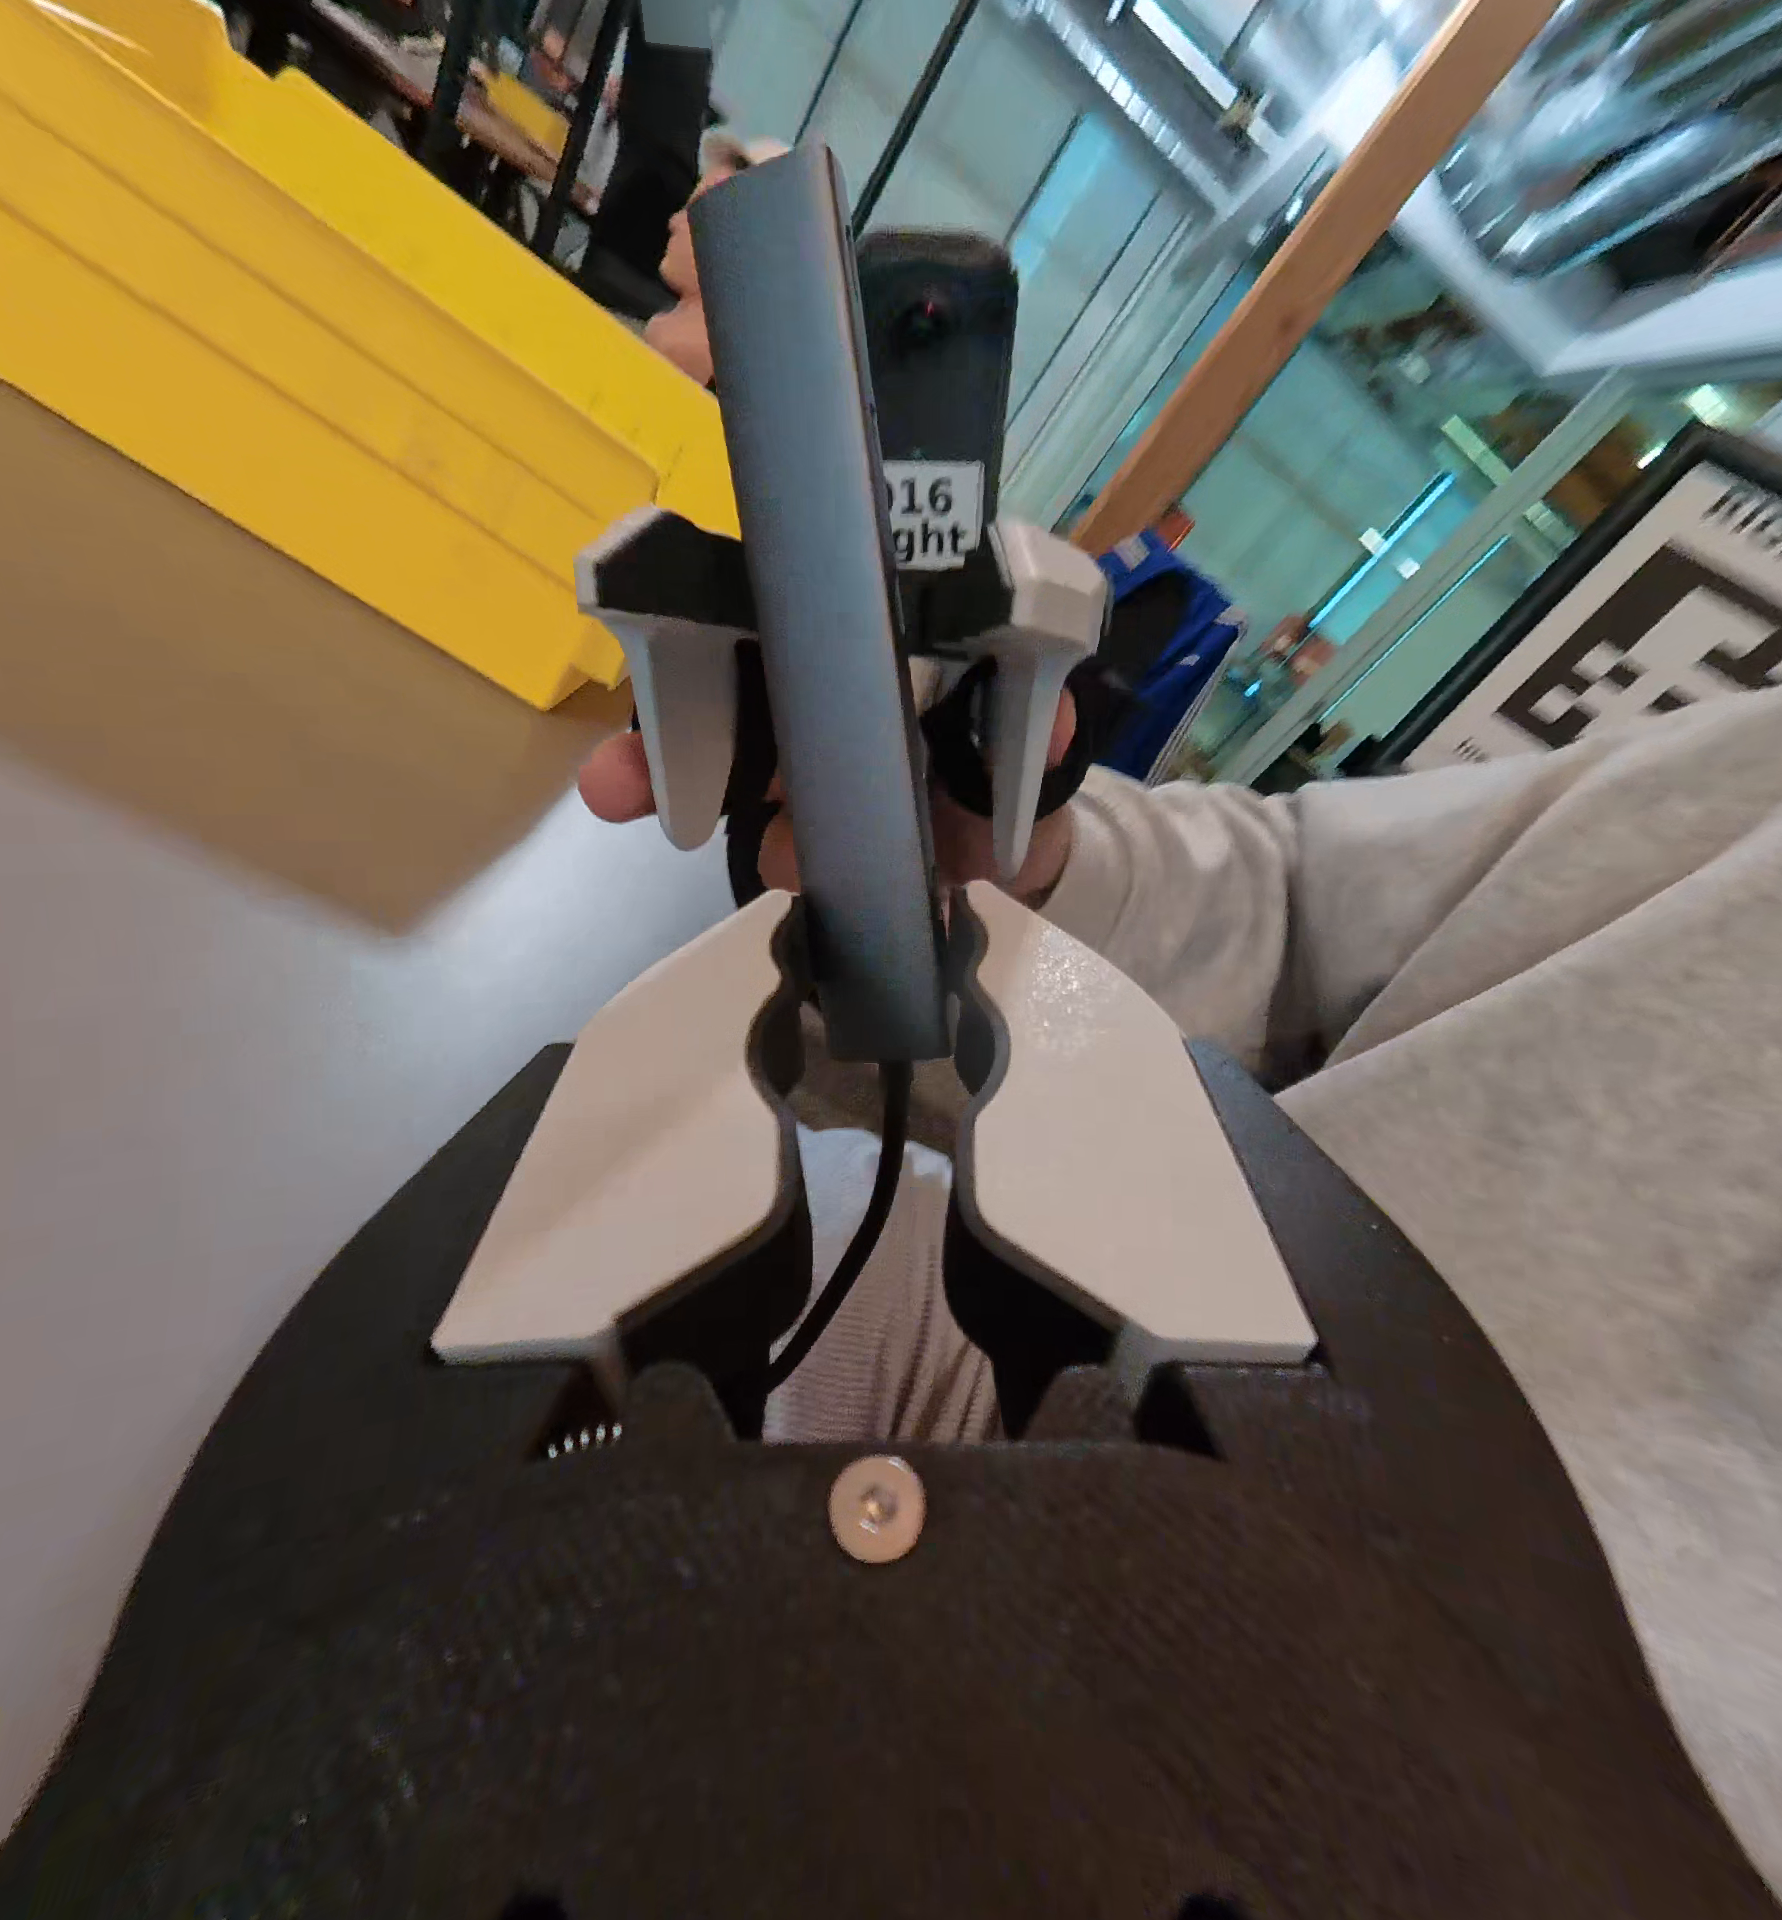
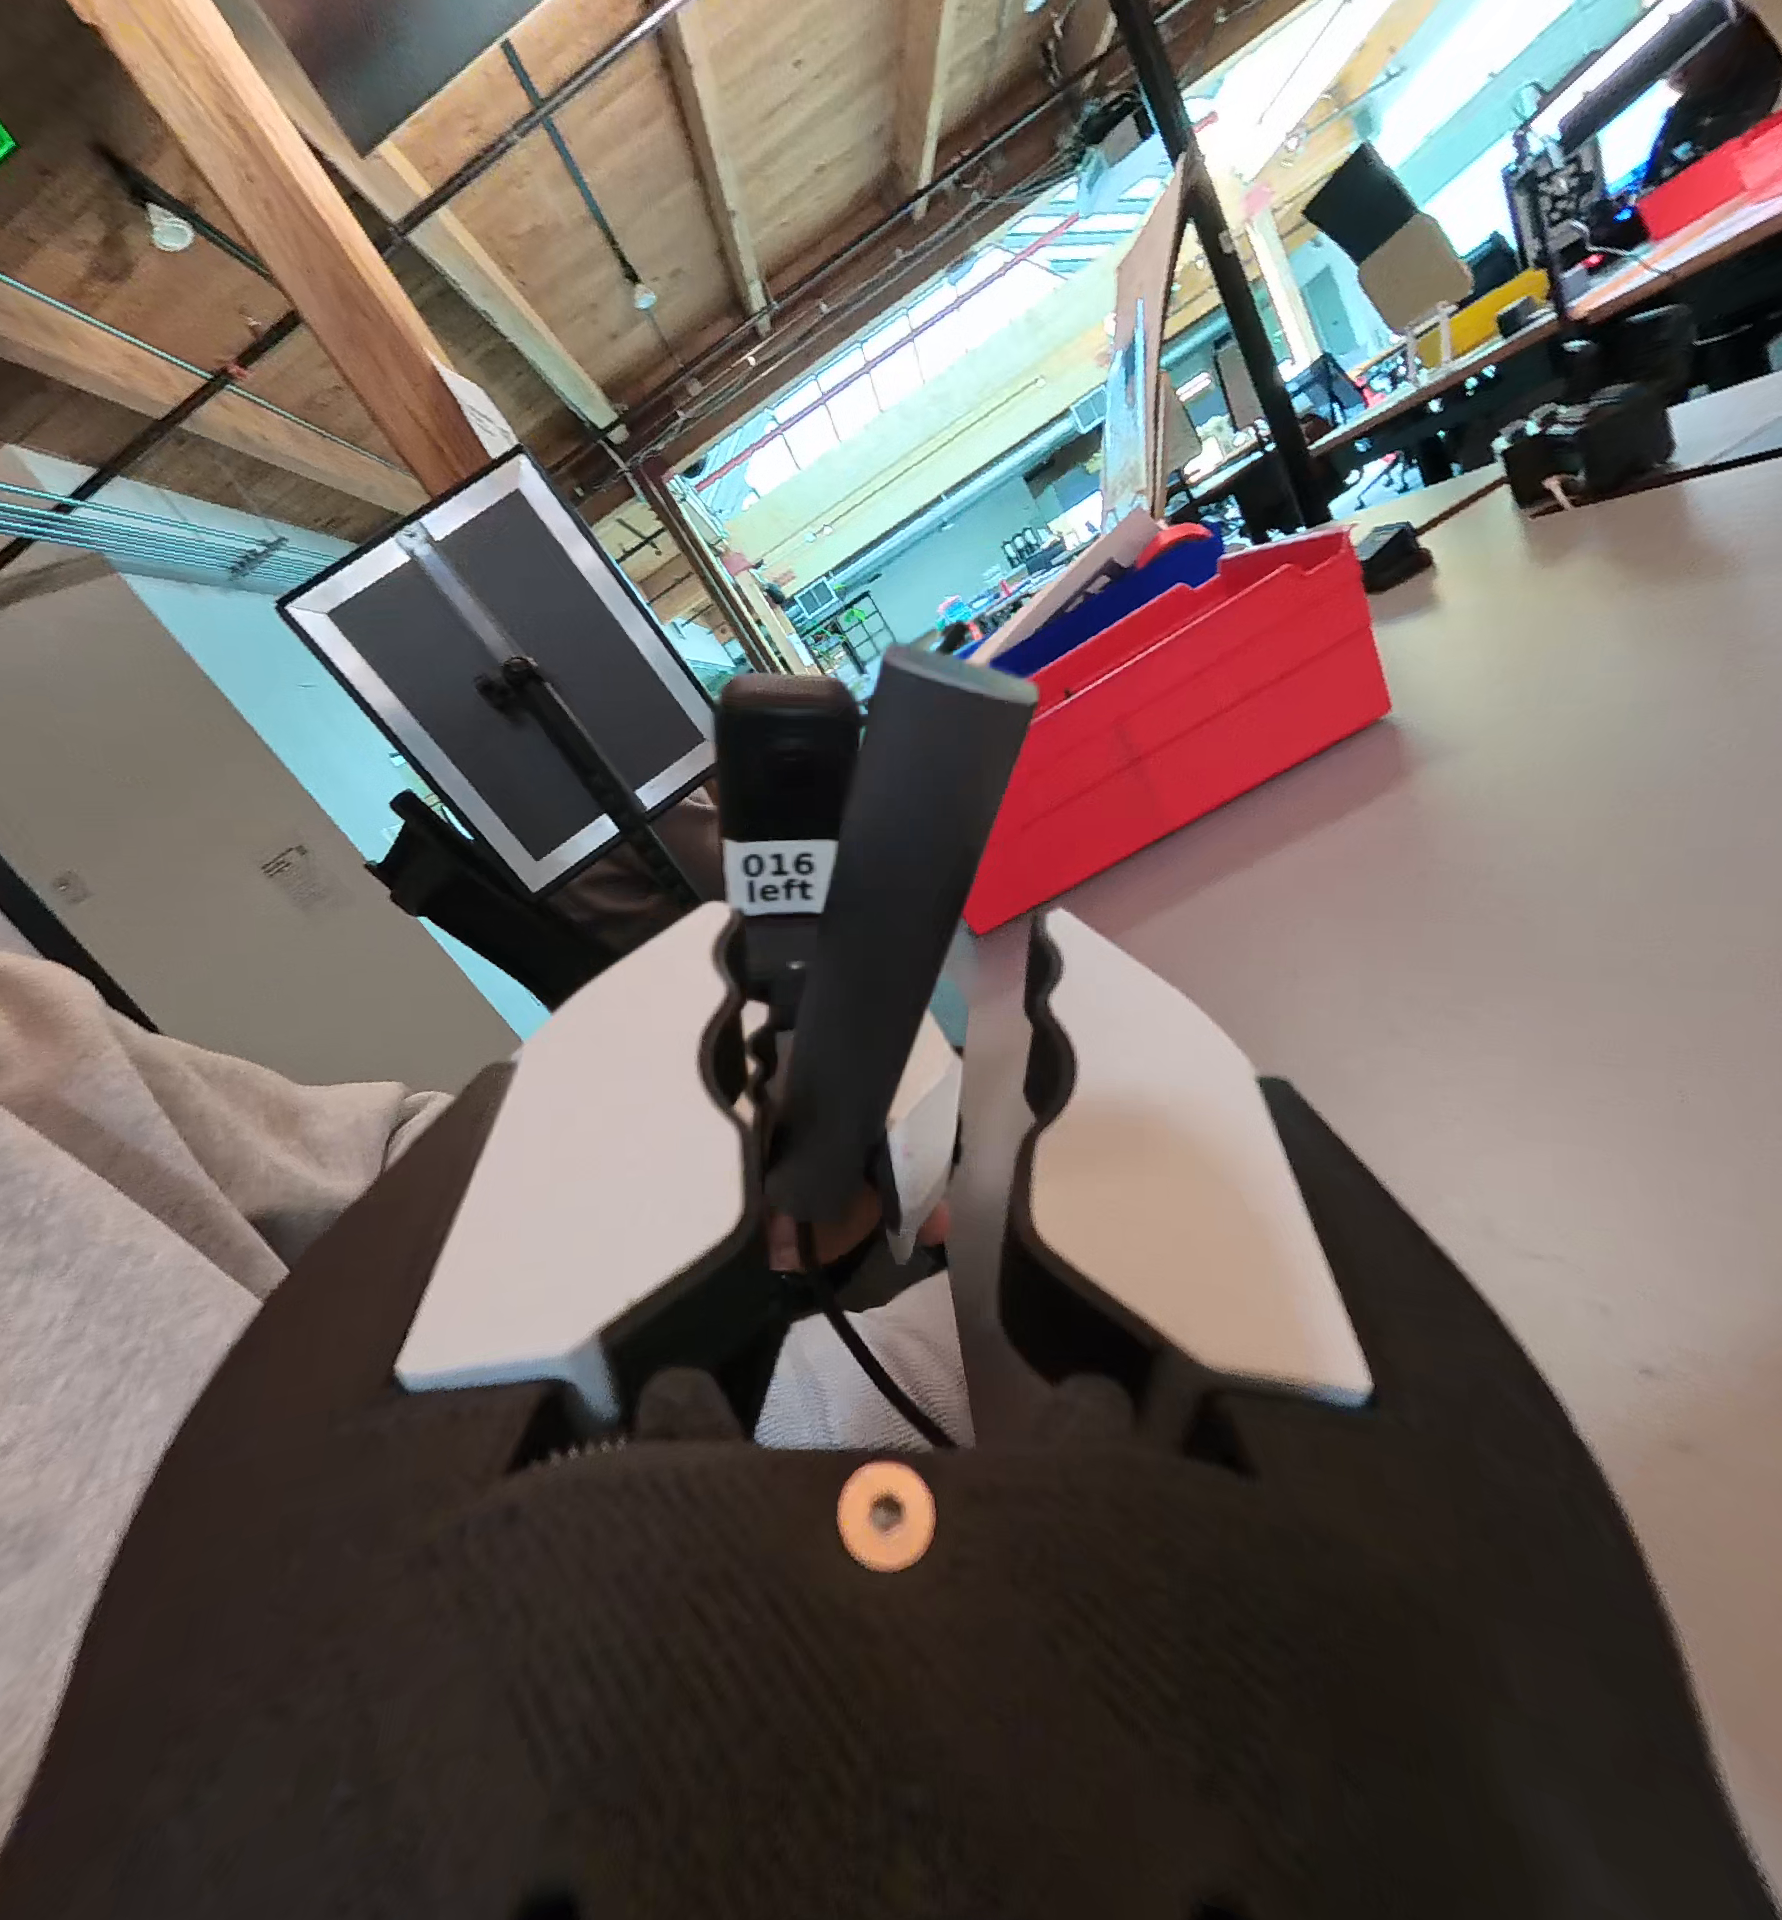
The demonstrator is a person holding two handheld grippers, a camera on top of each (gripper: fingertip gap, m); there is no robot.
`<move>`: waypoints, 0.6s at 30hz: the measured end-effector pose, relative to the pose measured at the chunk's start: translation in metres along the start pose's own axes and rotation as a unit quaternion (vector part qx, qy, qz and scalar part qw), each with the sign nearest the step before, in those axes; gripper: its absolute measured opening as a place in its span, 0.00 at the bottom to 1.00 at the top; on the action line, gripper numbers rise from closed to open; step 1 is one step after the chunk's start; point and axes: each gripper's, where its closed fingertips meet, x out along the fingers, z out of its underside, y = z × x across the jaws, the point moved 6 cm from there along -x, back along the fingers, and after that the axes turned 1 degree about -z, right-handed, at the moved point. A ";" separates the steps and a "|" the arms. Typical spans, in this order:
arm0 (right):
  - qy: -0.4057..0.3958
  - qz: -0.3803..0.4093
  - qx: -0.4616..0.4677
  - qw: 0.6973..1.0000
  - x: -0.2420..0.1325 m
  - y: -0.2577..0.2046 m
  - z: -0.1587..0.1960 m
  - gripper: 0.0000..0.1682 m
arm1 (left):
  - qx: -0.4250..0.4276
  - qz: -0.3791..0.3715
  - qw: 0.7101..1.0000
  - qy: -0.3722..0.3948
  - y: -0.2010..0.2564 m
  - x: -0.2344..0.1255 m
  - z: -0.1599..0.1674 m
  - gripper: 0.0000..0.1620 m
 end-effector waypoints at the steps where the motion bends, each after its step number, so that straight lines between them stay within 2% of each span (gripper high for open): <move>1: -0.003 0.006 0.003 1.000 0.000 0.001 0.000 0.29 | 0.009 -0.014 1.000 -0.012 0.000 0.002 0.002 0.16; 3: -0.018 0.012 0.009 1.000 -0.001 0.003 0.003 0.17 | 0.022 -0.032 0.999 -0.024 -0.001 0.004 0.004 0.16; 6: -0.029 0.009 0.029 0.999 -0.002 0.005 0.004 0.15 | 0.021 -0.037 0.999 -0.027 -0.003 0.004 0.006 0.16; 9: -0.017 -0.008 0.050 0.999 -0.002 0.004 0.002 0.15 | 0.013 -0.011 1.000 -0.008 -0.002 0.003 0.004 0.16; 13: -0.004 -0.045 0.066 0.997 -0.002 -0.001 0.000 0.15 | -0.015 0.053 0.998 0.018 0.001 0.004 0.003 0.16; 18: 0.008 -0.103 0.081 0.991 -0.003 -0.009 -0.003 0.14 | -0.090 0.138 0.986 0.029 0.004 0.007 0.004 0.20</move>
